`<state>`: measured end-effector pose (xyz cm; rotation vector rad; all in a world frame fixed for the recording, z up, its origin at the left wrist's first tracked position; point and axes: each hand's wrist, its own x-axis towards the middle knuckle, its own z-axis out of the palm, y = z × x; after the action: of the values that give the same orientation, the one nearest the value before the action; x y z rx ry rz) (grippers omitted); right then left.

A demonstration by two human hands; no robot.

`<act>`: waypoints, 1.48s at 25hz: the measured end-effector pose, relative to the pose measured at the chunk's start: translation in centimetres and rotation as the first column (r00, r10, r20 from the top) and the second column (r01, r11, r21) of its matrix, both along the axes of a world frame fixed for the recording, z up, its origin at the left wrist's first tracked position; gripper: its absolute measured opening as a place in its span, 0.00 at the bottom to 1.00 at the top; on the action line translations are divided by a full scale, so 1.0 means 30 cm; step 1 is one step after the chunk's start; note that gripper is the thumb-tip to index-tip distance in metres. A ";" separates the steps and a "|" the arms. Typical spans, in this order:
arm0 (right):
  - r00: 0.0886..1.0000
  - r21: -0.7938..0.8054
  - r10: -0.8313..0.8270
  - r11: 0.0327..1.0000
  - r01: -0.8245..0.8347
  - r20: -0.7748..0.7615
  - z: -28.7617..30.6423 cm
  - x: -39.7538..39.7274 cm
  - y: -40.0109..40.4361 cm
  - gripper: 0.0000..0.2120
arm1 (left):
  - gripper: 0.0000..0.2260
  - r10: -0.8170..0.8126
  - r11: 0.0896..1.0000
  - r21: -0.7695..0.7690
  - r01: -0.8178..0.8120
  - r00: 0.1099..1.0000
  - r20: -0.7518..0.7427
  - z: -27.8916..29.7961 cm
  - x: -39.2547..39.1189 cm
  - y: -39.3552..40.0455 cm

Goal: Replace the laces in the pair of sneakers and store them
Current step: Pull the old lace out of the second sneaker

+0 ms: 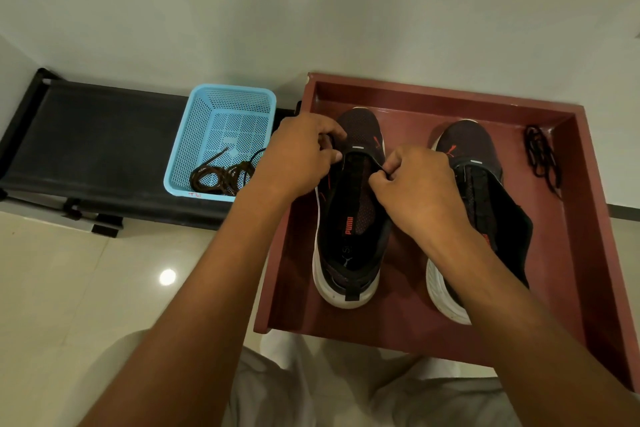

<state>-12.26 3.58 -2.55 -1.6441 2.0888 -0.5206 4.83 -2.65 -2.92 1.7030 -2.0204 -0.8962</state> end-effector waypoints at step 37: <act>0.354 -0.044 -0.200 0.817 0.574 0.913 0.155 -0.322 -0.075 0.02 | 0.05 0.031 0.998 0.068 -0.002 0.906 -0.423 0.123 -0.146 0.023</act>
<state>-21.93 1.34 2.09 -0.5964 1.5204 -1.6252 0.46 -1.96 0.76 1.3995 -1.6978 -1.2184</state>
